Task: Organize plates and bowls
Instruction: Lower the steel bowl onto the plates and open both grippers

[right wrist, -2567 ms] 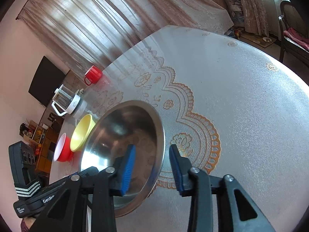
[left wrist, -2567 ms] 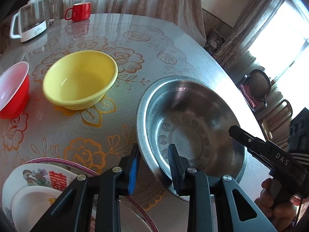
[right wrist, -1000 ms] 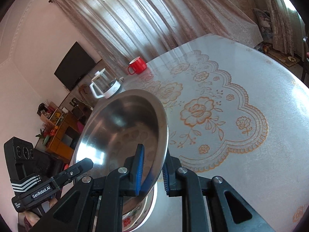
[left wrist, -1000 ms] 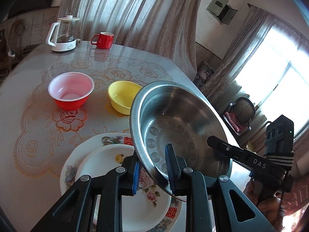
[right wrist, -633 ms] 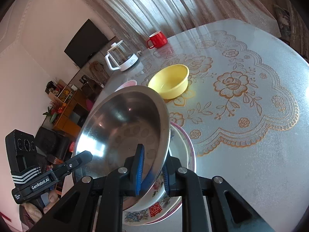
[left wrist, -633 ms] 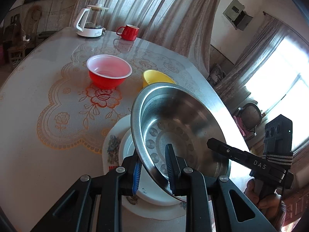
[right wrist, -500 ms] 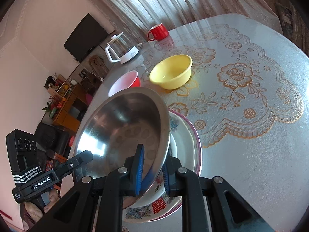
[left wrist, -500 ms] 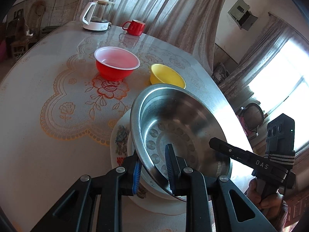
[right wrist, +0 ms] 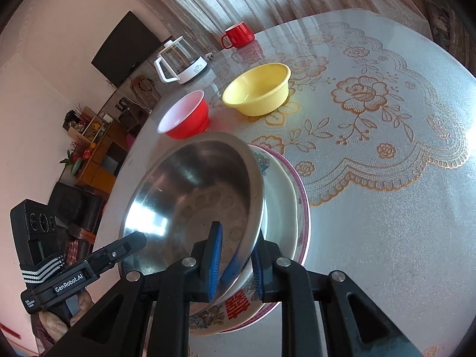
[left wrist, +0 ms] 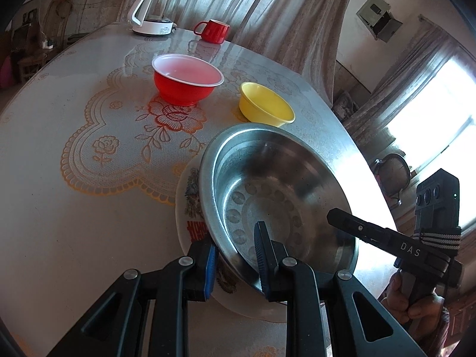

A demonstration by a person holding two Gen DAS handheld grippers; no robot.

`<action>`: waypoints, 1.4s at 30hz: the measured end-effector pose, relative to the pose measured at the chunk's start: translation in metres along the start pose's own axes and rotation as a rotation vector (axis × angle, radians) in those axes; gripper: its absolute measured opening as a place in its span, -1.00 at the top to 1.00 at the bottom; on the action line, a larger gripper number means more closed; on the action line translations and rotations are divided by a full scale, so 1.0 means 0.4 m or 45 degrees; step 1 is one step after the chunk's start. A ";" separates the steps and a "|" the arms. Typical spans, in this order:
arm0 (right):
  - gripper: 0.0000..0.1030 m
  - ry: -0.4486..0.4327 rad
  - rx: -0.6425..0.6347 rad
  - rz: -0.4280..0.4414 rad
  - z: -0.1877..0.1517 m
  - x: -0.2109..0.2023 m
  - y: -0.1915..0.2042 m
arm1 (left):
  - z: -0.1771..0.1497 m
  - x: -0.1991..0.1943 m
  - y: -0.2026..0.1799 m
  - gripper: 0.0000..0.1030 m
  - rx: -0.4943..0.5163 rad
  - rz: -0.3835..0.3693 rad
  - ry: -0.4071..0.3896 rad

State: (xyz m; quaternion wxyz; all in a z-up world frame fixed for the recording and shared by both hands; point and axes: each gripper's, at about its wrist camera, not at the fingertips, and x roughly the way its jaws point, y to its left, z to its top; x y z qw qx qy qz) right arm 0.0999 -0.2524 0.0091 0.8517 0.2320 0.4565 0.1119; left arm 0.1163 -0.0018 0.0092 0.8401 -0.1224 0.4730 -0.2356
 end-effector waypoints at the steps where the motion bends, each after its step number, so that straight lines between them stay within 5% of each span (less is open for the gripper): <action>1: 0.64 -0.003 -0.003 0.000 -0.001 -0.001 0.000 | -0.002 0.000 -0.003 0.55 0.008 0.003 0.000; 18: 0.55 -0.026 -0.042 0.009 -0.014 -0.019 0.010 | -0.014 -0.019 -0.018 0.48 0.085 0.107 -0.057; 42: 0.39 -0.212 -0.081 0.025 0.016 -0.102 0.006 | 0.007 -0.065 -0.018 0.26 0.123 0.307 -0.148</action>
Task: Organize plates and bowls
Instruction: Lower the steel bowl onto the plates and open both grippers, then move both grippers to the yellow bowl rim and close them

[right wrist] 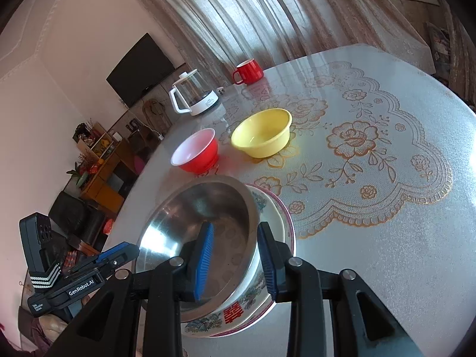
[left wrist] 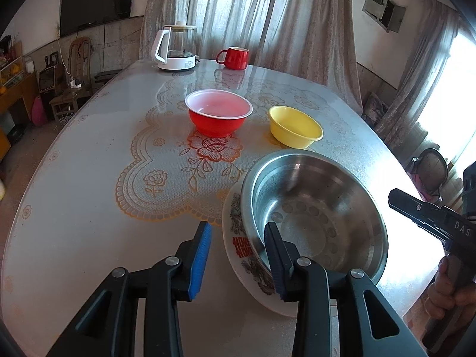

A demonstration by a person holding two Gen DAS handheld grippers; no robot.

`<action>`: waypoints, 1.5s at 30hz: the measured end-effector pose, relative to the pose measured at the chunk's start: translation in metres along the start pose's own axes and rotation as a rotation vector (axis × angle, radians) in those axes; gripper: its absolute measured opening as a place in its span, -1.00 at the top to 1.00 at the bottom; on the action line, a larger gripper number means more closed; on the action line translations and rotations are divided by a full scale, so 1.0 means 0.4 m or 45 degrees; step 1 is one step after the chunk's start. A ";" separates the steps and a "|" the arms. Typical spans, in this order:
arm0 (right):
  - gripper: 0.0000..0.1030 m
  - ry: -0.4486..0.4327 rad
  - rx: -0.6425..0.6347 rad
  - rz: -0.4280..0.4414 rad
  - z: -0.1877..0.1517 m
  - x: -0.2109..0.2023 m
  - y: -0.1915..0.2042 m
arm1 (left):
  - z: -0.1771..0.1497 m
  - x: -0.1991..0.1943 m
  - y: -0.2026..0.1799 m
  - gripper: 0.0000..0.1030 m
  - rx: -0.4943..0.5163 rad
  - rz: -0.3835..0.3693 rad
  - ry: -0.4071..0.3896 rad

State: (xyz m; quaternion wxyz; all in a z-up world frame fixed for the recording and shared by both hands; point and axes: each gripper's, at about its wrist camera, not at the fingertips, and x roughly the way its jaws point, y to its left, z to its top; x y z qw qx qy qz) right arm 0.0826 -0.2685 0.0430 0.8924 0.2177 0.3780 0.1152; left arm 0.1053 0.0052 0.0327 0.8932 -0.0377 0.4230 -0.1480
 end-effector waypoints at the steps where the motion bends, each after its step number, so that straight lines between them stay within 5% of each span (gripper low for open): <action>1: 0.39 -0.005 -0.003 0.002 0.003 -0.002 0.000 | 0.003 0.000 -0.001 0.26 0.003 0.007 -0.002; 13: 0.38 -0.007 0.051 -0.018 0.046 0.019 -0.043 | 0.062 0.020 0.018 0.20 0.008 0.017 0.029; 19: 0.36 0.011 0.130 0.007 0.083 0.045 -0.092 | 0.123 0.023 0.024 -0.16 -0.003 -0.045 0.008; 25: 0.36 0.026 0.147 0.049 0.102 0.069 -0.122 | 0.175 0.064 0.010 -0.16 0.020 -0.054 0.041; 34: 0.47 0.057 0.138 0.133 0.140 0.105 -0.146 | 0.241 0.141 -0.013 -0.17 -0.028 -0.170 0.128; 45: 0.39 0.151 0.204 0.259 0.250 0.205 -0.196 | 0.360 0.242 -0.089 -0.47 -0.016 -0.315 0.239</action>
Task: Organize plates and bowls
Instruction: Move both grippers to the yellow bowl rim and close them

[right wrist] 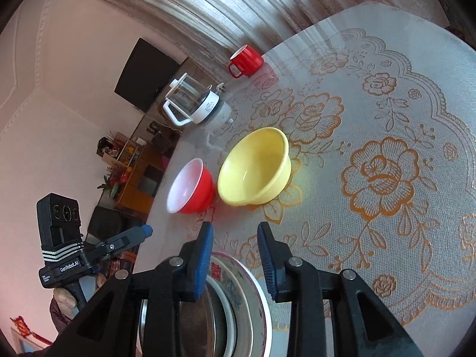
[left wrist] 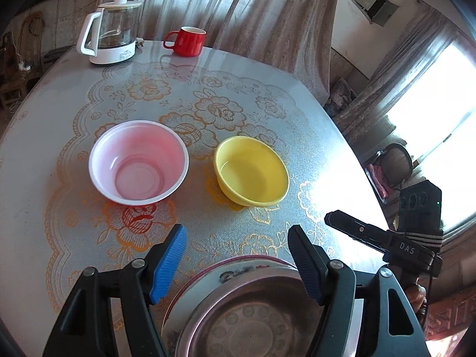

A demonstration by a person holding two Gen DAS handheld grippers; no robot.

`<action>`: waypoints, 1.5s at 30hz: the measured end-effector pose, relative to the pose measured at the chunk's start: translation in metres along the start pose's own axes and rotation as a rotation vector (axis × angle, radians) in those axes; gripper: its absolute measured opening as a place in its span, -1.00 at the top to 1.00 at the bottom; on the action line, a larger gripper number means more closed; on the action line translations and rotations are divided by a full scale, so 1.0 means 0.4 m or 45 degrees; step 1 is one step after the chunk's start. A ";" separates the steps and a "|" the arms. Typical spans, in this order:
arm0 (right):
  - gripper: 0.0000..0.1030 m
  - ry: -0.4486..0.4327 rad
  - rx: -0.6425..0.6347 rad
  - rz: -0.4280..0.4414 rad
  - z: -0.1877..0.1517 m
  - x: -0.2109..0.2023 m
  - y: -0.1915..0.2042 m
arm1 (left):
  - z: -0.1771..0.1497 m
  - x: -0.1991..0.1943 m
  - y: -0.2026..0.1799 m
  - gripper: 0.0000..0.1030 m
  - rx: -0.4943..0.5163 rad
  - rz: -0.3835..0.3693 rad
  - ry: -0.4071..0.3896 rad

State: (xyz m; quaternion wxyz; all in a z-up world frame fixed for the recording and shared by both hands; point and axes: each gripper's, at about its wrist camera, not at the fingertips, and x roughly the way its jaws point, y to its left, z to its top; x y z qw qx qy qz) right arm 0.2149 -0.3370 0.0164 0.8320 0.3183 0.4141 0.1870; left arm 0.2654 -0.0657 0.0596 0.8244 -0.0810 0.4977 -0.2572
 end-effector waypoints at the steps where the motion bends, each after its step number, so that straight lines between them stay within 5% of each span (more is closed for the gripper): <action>1: 0.39 -0.003 0.006 -0.001 0.013 0.005 -0.006 | 0.011 0.011 -0.001 -0.57 -0.008 -0.004 0.011; 17: 0.56 -0.057 0.009 -0.113 0.120 0.111 -0.061 | 0.123 0.205 0.002 -0.26 -0.157 -0.109 0.179; 27: 0.59 -0.047 0.038 -0.132 0.125 0.150 -0.090 | 0.139 0.257 0.014 -0.23 -0.193 -0.067 0.201; 30: 0.69 -0.043 0.042 -0.137 0.124 0.154 -0.095 | 0.141 0.272 0.021 -0.03 -0.207 -0.052 0.217; 32: 0.83 -0.041 0.045 -0.170 0.123 0.158 -0.097 | 0.139 0.271 0.020 0.34 -0.188 -0.021 0.212; 34: 0.84 -0.056 0.060 -0.185 0.121 0.152 -0.101 | 0.132 0.264 0.019 0.46 -0.174 -0.017 0.203; 45: 0.83 -0.075 0.094 -0.184 0.077 0.099 -0.106 | 0.071 0.217 -0.039 0.52 -0.035 -0.002 0.179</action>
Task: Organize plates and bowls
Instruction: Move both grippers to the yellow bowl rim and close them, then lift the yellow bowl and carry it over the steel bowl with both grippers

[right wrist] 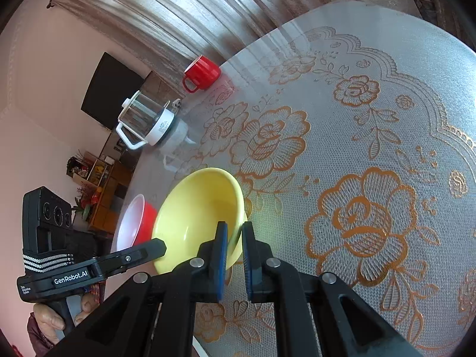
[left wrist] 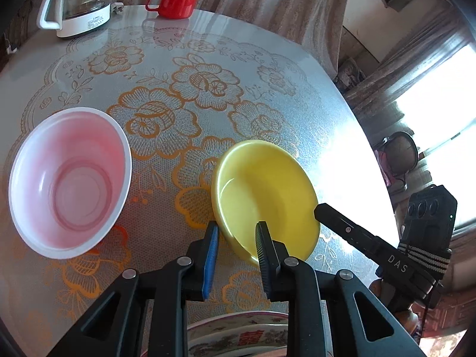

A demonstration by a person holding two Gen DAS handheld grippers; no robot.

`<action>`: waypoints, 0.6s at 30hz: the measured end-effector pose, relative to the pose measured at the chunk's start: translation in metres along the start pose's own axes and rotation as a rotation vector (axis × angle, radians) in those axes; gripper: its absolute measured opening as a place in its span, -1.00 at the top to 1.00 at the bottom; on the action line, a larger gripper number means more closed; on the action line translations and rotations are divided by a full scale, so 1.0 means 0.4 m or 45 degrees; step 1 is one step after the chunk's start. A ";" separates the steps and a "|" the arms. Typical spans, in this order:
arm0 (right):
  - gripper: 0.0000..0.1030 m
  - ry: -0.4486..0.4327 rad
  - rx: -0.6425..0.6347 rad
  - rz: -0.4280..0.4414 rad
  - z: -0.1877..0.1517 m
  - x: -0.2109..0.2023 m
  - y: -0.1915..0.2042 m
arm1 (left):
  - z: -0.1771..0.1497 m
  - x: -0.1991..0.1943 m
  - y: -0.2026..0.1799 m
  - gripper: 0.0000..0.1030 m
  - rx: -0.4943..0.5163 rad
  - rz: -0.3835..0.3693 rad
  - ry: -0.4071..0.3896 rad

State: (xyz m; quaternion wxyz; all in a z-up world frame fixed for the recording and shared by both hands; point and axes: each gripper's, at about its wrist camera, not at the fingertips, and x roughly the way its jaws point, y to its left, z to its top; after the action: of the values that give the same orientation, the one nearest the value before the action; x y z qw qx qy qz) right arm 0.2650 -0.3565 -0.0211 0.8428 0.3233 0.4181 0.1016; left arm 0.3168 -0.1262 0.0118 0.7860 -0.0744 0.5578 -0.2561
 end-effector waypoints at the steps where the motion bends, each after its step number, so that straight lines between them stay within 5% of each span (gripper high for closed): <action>1: 0.83 -0.004 0.004 0.004 -0.005 -0.008 0.000 | -0.006 -0.005 -0.004 0.52 0.006 0.000 -0.001; 18: 0.83 -0.135 -0.039 0.048 -0.094 -0.183 0.057 | -0.133 -0.179 -0.108 0.52 0.169 -0.083 -0.184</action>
State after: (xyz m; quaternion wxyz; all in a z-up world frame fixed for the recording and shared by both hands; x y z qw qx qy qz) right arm 0.1921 -0.3539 0.0233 0.8665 0.3231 0.3653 0.1065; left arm 0.2367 -0.1195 0.0699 0.8187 -0.0585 0.4786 -0.3120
